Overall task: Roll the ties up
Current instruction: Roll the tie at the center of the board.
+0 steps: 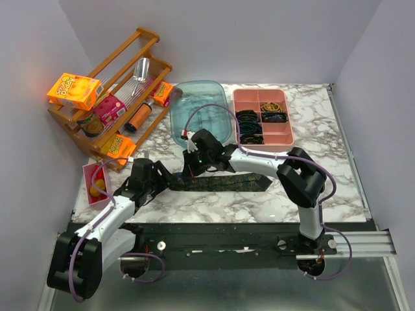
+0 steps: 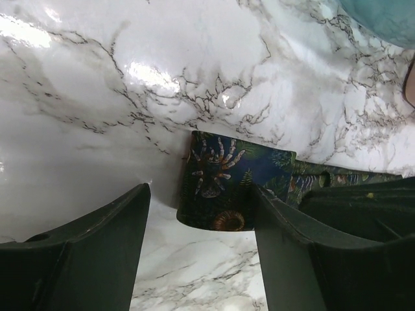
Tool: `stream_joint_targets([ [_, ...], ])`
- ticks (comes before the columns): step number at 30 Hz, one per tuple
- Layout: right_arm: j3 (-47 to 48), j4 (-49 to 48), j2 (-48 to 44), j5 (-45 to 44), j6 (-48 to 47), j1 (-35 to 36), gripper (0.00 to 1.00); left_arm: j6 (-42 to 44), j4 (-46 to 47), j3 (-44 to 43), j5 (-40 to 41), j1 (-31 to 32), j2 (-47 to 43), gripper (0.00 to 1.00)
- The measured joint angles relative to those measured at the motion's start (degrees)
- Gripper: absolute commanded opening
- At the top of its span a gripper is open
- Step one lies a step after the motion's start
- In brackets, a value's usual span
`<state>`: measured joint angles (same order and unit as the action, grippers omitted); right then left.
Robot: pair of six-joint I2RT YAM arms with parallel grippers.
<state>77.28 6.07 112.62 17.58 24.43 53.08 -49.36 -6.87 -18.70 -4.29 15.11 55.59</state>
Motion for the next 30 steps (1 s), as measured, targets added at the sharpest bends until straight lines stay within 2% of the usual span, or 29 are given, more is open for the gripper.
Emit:
stream_joint_targets([
  [12, 0.31, 0.02, 3.96, 1.51, 0.0, 0.42, 0.01, -0.15, -0.13, 1.51, -0.9, 0.0, -4.68, 0.85],
  [15, 0.31, 0.0, 3.96, 1.51, 0.02, 0.48, 0.01, -0.15, -0.15, 1.51, -0.9, 0.0, -4.98, 0.82],
  [20, 0.28, 0.0, 3.96, 1.51, 0.04, 0.48, 0.01, -0.17, 0.92, 2.64, -1.4, -0.02, -5.53, 0.73],
  [30, -0.15, -0.42, 4.13, 1.57, 0.26, 0.5, 0.01, -1.29, 8.28, 8.37, -3.98, -0.02, -7.1, 0.71],
])
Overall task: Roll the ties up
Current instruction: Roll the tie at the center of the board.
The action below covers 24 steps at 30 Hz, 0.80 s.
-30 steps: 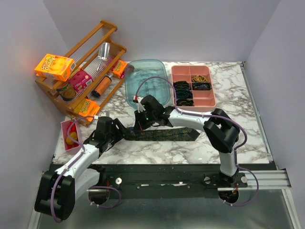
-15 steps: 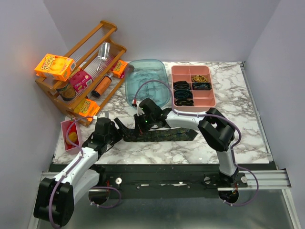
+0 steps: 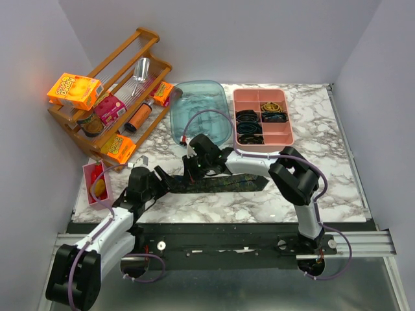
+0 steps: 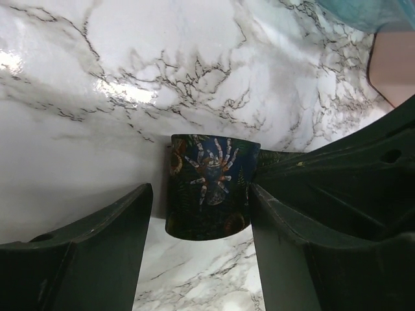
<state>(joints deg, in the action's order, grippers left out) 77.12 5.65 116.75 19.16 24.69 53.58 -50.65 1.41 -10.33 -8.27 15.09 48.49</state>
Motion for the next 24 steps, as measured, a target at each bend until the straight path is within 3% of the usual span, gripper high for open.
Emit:
stream_joint_targets([
  [7, -0.04, -0.26, 1.01, 0.46, 0.59, -0.02, 0.01, -0.02, 6.4, 2.71, -1.55, 0.0, 0.28, 0.7],
  [10, -0.07, -0.33, 1.27, 0.74, 0.81, -0.02, 0.01, -0.11, 9.35, 3.63, -2.43, -0.02, 1.18, 0.63],
  [17, -0.07, -0.46, 1.46, 0.96, 0.81, -0.02, 0.01, -0.28, 11.78, 4.94, -3.02, -0.04, 1.92, 0.3],
  [24, -0.07, -0.5, 1.44, 0.98, 0.83, -0.02, 0.01, 0.07, 11.43, 4.63, -3.15, -0.04, 1.42, 0.05],
])
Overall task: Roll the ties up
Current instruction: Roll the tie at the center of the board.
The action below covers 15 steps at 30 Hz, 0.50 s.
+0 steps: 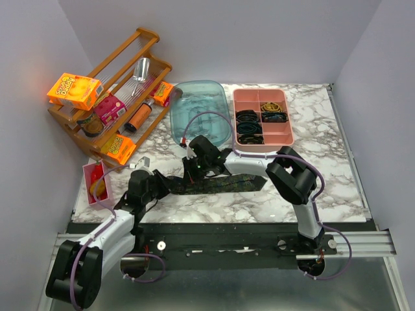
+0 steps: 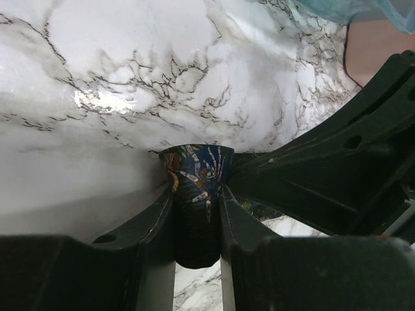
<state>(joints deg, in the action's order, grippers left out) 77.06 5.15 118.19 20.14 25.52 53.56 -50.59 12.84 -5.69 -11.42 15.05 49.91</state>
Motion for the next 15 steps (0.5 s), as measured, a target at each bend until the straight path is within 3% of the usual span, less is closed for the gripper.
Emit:
stream_joint_targets([
  [2, 0.0, 0.0, 0.0, 0.02, 0.0, 0.02, 0.01, 0.2, -0.57, -0.31, -0.02, 0.0, 0.0, 0.0],
  [15, -0.24, 0.74, 0.0, -0.02, -0.02, 0.0, 0.01, 5.18, -10.49, -7.56, 3.13, 4.59, 0.9, 0.0],
])
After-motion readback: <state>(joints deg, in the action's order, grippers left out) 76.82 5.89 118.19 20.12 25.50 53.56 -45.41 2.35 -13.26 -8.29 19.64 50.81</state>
